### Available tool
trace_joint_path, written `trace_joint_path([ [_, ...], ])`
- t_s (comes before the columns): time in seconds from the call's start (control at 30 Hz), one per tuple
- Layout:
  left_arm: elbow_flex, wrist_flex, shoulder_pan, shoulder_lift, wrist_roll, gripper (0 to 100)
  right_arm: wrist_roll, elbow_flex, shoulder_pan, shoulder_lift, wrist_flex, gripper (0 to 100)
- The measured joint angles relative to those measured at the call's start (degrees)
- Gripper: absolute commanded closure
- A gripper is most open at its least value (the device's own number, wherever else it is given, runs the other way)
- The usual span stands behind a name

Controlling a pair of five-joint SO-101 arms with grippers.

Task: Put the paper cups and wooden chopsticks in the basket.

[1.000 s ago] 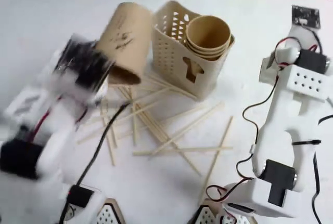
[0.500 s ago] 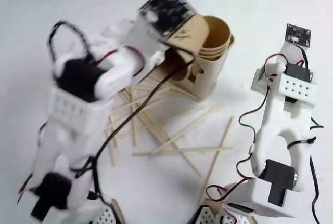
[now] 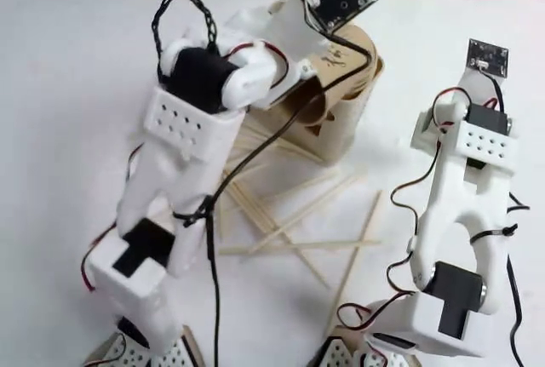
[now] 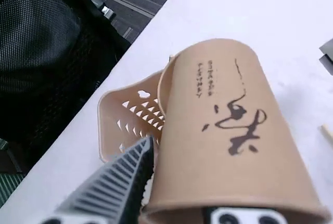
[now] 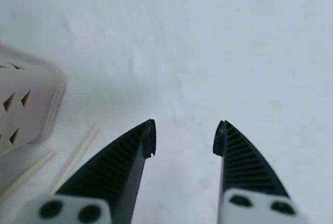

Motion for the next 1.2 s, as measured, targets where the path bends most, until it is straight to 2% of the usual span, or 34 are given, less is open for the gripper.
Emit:
trace_joint_path([
  [0.3, -8.7, -2.99, 0.0, 4.4, 0.0, 84, 0.0, 0.09, 0.0, 0.0, 0.0, 80.7],
  [0.83, -8.88, -18.37, 0.0, 7.91, 0.0, 84, 0.0, 0.09, 0.0, 0.0, 0.0, 80.7],
  [1.2, -8.09, -23.21, -0.26, 9.23, 0.0, 84, 0.0, 0.09, 0.0, 0.0, 0.0, 80.7],
])
